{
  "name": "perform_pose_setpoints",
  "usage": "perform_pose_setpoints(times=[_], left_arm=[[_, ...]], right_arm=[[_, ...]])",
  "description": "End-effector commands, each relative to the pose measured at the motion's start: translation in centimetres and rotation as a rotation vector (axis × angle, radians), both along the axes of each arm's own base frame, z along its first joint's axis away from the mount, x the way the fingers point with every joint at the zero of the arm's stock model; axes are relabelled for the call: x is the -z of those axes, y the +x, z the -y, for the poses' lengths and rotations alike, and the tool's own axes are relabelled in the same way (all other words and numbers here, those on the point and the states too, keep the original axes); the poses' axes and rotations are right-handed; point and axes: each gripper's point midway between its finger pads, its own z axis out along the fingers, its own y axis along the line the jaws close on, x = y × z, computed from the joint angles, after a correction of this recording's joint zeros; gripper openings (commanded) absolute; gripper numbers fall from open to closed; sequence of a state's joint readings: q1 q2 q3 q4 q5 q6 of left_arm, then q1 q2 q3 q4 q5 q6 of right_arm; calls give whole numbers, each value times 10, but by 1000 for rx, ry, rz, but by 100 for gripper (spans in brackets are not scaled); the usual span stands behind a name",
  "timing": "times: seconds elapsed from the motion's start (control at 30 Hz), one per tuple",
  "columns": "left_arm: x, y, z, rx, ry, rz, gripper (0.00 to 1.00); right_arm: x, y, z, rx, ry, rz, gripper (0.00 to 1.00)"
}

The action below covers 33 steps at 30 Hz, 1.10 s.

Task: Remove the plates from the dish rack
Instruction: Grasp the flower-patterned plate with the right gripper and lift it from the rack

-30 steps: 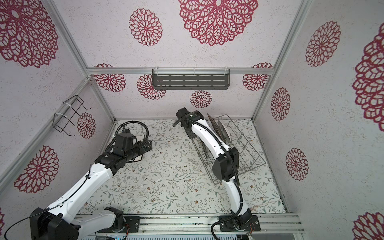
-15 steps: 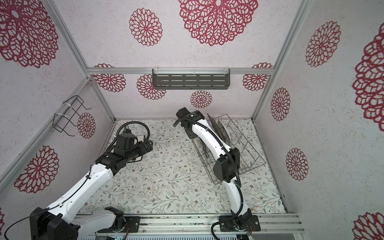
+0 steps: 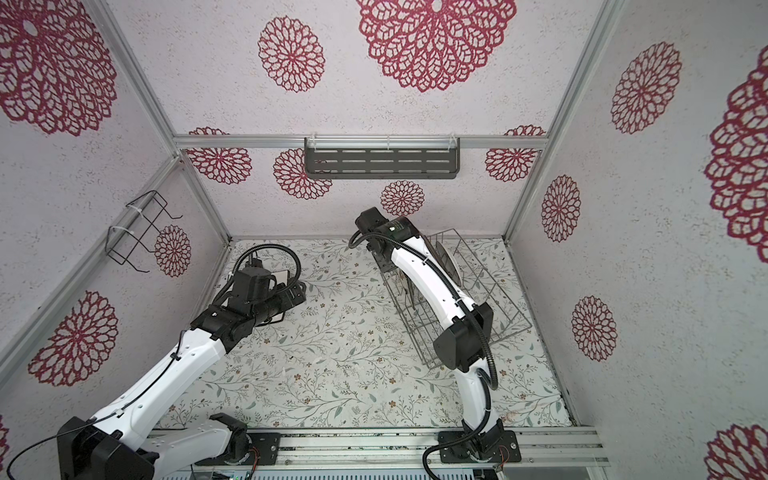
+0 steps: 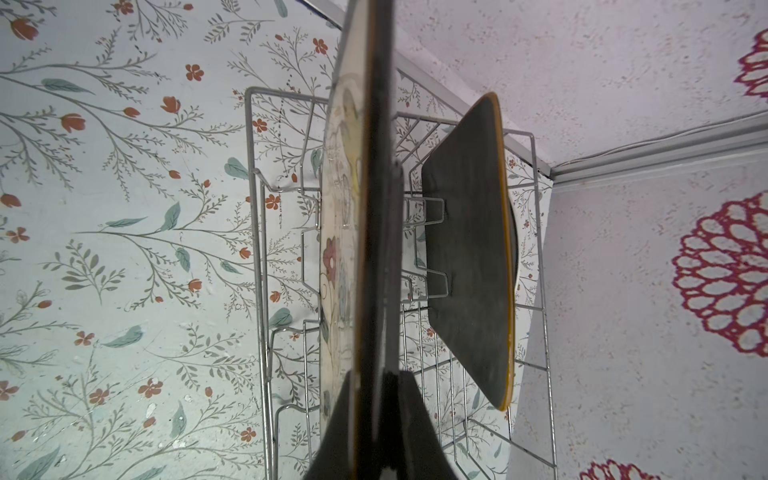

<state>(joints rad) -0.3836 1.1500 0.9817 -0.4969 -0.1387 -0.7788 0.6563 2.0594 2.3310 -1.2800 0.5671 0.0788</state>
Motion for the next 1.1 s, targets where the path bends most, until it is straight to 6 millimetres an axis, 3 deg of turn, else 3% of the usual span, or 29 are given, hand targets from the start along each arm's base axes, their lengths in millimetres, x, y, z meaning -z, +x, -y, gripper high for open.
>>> perform_pose_setpoints(times=[0.0, 0.4, 0.57, 0.93, 1.07], left_arm=[[-22, -2, -3, -3, 10, 60, 100], [-32, -3, -1, -29, -69, 88, 99], [-44, -3, -2, -59, -113, 99, 100], [-65, -5, -2, -71, -175, 149, 100], [-71, -4, 0, -74, -206, 165, 100]], right_arm=[[-80, -9, 21, 53, 54, 228, 0], [-129, -27, 36, 92, 87, 387, 0], [-144, -37, 31, 58, 169, 463, 0], [-197, -74, 35, -7, 640, 811, 0], [-204, -93, 44, -16, 811, 914, 0]])
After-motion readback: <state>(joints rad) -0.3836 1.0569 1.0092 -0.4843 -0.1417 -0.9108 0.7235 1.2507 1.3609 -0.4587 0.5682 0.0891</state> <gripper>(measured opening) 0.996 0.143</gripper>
